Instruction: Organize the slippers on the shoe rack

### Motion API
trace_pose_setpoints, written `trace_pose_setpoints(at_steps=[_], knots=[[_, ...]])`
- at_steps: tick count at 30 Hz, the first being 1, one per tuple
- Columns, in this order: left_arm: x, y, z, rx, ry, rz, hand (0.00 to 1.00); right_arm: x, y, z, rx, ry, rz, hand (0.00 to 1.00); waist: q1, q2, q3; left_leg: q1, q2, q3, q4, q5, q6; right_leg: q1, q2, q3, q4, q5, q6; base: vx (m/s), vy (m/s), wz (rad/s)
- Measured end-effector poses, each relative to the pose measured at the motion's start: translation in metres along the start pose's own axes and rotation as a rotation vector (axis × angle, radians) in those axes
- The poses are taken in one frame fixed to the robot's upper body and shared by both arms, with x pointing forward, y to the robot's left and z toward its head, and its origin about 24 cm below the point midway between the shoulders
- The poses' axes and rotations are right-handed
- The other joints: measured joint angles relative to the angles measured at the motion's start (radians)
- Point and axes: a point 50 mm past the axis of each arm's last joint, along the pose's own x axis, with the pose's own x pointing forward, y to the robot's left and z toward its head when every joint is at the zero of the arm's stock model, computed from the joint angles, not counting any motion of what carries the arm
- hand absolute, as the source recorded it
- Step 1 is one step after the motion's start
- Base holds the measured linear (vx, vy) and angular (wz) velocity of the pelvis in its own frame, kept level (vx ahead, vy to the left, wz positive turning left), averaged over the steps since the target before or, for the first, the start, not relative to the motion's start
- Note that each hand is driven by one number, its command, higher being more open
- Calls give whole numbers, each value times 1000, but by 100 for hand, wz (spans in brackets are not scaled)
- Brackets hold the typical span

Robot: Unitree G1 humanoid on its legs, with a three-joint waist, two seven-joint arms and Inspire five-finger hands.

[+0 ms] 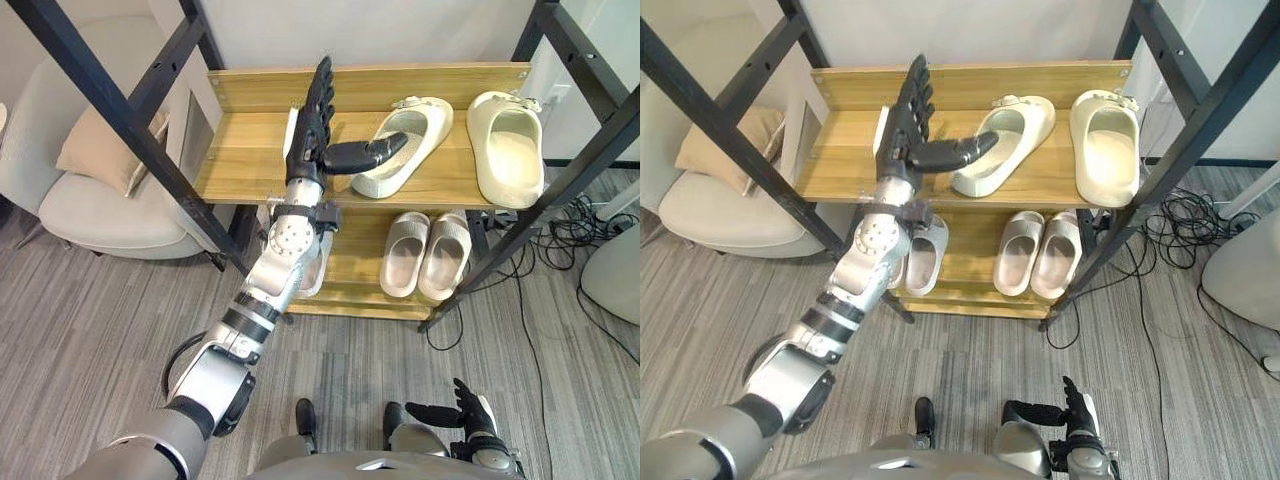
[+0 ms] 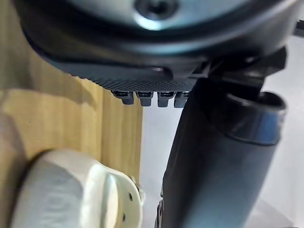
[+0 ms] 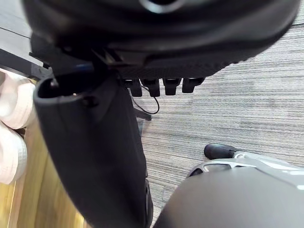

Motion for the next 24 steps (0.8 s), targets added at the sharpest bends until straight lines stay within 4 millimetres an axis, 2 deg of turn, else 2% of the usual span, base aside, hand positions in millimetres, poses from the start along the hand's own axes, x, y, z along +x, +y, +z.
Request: trace_pose_setpoints(at_steps=[4, 10, 17, 24], knots=[[-7, 7, -10, 2, 34, 24, 100, 1, 3, 1, -5, -3, 10, 100, 12, -13, -4, 0, -2, -6, 0, 0, 0, 11, 0, -9, -13, 1, 2, 18, -1, 7], [-10, 8, -12, 5, 43, 12, 100, 1, 4, 3, -4, -5, 11, 100, 13, -19, -6, -1, -4, -9, 0, 0, -1, 19, 1, -13, -29, 8, 4, 3, 0, 1], [-13, -5, -16, 21, 55, -49, 100, 1, 5, 3, -3, -4, 11, 100, 13, -28, -8, 4, -7, -15, -1, 0, -1, 31, 0, -21, -36, 10, 6, -2, 3, 2], [-19, -28, -19, 44, 53, -132, 100, 2, 8, 5, -16, -9, 21, 100, 19, -35, -11, 4, -8, -21, -4, -1, -1, 37, 0, -27, -44, 11, 7, -2, 2, 3]])
